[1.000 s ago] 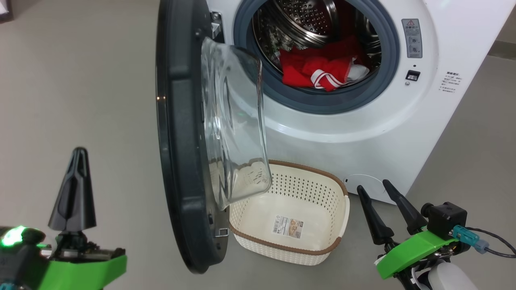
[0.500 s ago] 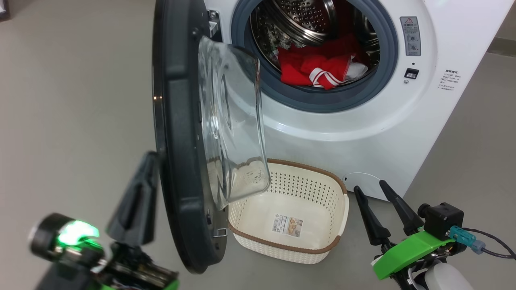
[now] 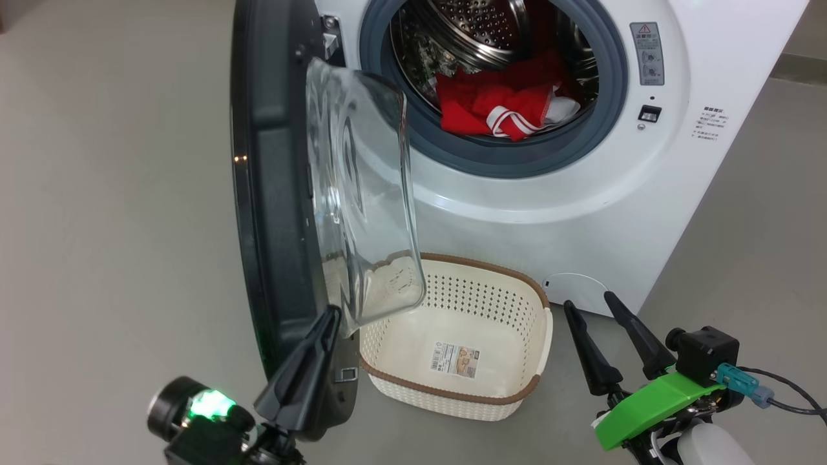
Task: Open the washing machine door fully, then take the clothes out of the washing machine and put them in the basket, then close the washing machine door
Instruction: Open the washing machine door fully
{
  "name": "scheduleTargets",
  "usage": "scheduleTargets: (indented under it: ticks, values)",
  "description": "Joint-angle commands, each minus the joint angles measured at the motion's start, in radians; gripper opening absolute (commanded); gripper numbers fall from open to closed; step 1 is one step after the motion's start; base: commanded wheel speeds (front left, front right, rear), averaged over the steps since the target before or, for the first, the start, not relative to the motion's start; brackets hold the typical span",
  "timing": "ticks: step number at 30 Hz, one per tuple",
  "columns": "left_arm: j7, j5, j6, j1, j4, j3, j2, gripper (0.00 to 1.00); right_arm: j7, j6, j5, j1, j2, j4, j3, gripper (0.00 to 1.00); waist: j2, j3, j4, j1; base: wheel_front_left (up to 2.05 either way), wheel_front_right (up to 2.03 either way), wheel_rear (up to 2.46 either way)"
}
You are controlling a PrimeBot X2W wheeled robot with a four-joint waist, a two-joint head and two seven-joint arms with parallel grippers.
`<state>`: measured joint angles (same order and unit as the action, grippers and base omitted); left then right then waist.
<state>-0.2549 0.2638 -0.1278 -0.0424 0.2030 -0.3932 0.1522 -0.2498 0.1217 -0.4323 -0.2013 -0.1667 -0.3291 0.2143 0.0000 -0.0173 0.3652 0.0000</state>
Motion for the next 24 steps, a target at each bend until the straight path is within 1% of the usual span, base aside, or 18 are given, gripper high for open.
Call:
scheduleTargets:
  ticks: [1, 14, 20, 24]
  values:
    - [0.002, 0.01, -0.003, -0.02, 0.01, 0.025, 0.013, 0.0, -0.012, 0.009, -0.005, -0.019, -0.001, 0.021, 0.024, 1.0, 0.0, 0.0, -0.001, 0.0, 0.0, 0.0, 0.0]
    - [-0.003, 0.057, -0.003, -0.04, -0.141, -0.063, 0.018, 0.0, -0.012, 0.009, -0.007, -0.021, -0.001, 0.019, 0.032, 1.0, 0.0, -0.002, -0.01, 0.0, 0.0, 0.0, 0.0]
    - [-0.005, 0.07, -0.003, -0.049, -0.181, -0.068, 0.019, 0.0, -0.012, 0.009, -0.008, -0.021, -0.001, 0.022, 0.031, 1.0, 0.0, -0.004, -0.011, 0.0, 0.0, 0.0, 0.0]
    - [-0.005, 0.081, -0.001, -0.051, -0.208, -0.053, 0.02, 0.0, -0.012, 0.009, -0.008, -0.02, 0.0, 0.023, 0.029, 1.0, 0.0, -0.007, -0.011, 0.0, 0.0, 0.0, 0.0]
